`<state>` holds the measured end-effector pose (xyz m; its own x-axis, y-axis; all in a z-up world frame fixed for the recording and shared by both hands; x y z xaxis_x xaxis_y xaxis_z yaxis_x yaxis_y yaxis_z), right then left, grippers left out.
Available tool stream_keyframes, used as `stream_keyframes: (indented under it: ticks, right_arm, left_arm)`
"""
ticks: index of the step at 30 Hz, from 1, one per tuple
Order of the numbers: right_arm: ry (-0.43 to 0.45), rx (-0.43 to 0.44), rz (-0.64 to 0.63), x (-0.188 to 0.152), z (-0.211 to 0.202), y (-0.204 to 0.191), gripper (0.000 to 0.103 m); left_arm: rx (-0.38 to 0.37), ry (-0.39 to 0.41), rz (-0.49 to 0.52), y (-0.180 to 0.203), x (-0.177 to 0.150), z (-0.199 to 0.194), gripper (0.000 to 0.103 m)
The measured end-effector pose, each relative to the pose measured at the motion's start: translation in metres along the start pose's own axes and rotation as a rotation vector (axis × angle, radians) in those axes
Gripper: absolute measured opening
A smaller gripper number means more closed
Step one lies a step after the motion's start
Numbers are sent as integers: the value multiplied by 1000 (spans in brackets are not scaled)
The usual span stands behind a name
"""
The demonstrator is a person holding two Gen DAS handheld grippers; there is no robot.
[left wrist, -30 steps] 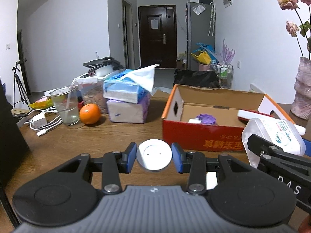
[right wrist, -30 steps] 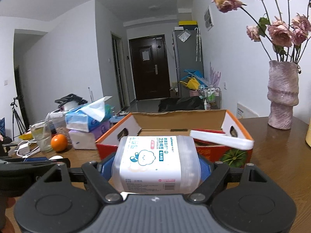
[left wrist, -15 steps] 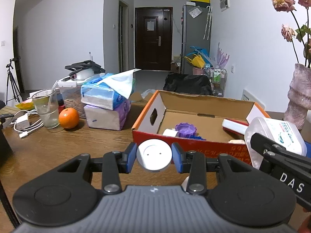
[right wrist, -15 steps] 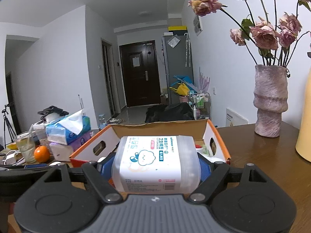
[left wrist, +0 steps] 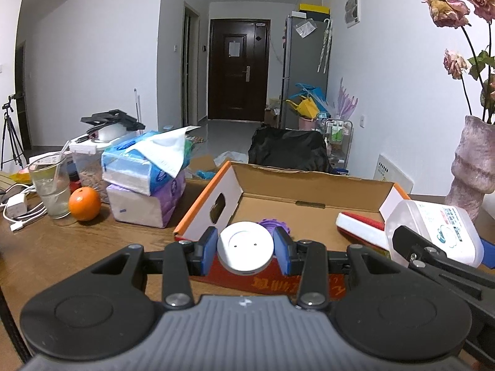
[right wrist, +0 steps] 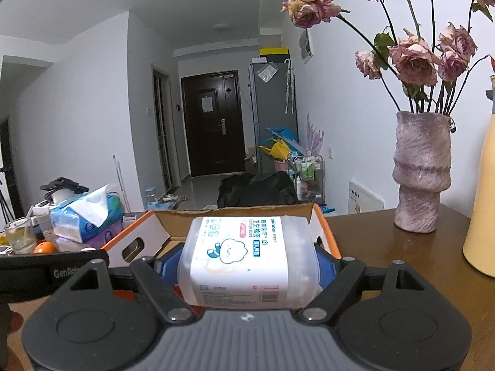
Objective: Organize rigid objects
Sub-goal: 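Carry the white lid and wipes box over the cardboard box with both tools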
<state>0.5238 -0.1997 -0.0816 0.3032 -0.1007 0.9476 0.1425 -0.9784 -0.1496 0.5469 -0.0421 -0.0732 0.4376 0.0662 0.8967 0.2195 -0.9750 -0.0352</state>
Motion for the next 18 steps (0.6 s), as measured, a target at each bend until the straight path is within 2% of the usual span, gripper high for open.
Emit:
stream_keyframes:
  ticks: [18]
  right_arm:
    - [11, -42, -4, 16, 39, 22, 81]
  left_arm:
    - [-6, 5, -10, 27, 20, 40, 41]
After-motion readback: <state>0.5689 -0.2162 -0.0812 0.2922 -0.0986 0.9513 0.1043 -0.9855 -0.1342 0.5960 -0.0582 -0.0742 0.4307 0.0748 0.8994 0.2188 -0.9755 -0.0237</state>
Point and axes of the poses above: each gripper's, at about its wrist camera, not at the fingertips, and z roughly the way its jaws point, y to its right, x to its top, the point moved 5 cm from there along z, roughly the way its jaws point, and after that the axes turned 9 degrees about x, right-handed, at the moved point
